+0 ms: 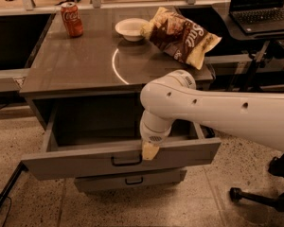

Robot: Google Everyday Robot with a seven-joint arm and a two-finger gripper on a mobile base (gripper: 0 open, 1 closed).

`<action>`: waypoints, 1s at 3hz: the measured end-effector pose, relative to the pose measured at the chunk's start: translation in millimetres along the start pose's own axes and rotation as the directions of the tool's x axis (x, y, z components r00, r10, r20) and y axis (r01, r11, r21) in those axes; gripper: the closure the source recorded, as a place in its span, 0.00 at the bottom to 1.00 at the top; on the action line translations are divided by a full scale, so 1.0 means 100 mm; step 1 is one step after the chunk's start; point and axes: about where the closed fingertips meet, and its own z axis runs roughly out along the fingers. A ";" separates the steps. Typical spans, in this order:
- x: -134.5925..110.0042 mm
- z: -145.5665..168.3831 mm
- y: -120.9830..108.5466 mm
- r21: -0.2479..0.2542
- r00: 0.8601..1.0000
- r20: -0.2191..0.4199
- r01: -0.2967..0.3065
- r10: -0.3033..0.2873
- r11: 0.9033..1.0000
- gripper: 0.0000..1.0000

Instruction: Open top drawer

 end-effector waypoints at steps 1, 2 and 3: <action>0.01 -0.04 0.16 0.002 1.000 0.005 -0.019 0.019 1.000 1.00; 0.02 -0.04 0.16 0.002 1.000 0.005 -0.019 0.019 1.000 1.00; 0.02 -0.08 0.46 -0.006 0.997 0.044 -0.063 0.063 0.998 0.83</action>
Offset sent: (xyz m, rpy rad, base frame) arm -0.1098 -0.0063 0.0160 0.0688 0.0200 -0.1365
